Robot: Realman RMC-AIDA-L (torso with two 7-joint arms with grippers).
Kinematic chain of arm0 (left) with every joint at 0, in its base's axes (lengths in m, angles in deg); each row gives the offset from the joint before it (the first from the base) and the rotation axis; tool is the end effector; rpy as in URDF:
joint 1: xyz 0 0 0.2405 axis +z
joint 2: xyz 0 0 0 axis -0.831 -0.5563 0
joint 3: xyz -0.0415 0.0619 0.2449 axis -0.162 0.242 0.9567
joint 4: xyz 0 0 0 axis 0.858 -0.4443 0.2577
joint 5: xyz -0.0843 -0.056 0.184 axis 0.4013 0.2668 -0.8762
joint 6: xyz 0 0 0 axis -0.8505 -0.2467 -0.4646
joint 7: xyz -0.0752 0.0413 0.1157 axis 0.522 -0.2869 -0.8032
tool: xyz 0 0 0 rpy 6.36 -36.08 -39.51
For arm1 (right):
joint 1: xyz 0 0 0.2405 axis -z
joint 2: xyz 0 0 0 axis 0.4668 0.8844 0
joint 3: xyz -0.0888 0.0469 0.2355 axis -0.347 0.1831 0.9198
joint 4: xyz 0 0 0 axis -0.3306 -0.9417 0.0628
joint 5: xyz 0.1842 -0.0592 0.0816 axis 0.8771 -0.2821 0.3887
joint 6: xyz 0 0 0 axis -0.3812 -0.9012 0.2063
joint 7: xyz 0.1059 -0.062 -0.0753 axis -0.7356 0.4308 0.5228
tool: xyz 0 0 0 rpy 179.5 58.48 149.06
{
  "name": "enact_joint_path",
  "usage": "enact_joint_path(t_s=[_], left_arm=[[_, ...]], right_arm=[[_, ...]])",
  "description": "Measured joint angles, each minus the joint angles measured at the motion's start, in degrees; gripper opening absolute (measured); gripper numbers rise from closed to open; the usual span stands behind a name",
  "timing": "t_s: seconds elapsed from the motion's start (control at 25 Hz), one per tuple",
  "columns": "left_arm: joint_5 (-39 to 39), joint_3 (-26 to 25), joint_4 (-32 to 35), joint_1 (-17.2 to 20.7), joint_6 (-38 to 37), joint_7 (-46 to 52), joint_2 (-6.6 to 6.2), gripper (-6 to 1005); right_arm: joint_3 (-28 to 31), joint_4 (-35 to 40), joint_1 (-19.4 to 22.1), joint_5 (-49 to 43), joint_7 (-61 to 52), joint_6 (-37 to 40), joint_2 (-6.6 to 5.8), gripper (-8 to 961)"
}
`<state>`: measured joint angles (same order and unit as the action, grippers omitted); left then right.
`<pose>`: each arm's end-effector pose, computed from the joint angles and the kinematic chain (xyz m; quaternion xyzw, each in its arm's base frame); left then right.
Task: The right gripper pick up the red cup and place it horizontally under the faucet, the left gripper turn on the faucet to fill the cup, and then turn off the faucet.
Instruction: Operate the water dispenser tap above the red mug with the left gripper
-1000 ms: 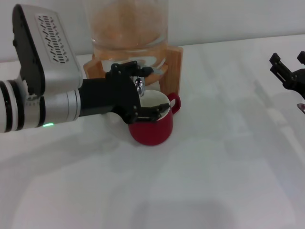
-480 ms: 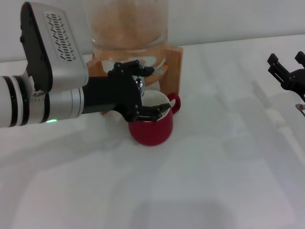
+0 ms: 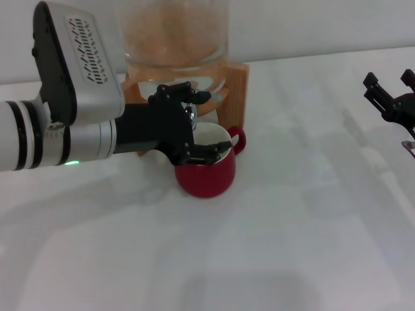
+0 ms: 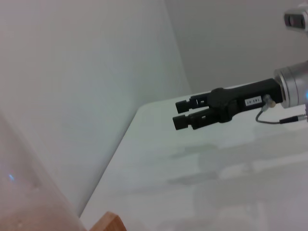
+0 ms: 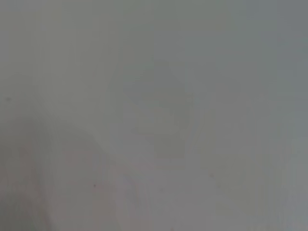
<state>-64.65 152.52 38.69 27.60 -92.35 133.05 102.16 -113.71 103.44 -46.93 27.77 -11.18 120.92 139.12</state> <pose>-0.1168 0.3570 -0.0484 -0.9754 0.0715 -0.1096 0.1772 0.3522 0.3212 0.0207 -0.6590 0.2987 0.3611 0.5883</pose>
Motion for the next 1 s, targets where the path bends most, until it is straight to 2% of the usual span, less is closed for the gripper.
enact_joint_path(t_s=[1.0], left_arm=[[-0.5, 0.1, -1.6, -2.9, 0.0, -0.1, 0.00, 875]], right_arm=[[-0.2, 0.0, 0.1, 0.0, 0.2, 0.5, 0.00, 845]])
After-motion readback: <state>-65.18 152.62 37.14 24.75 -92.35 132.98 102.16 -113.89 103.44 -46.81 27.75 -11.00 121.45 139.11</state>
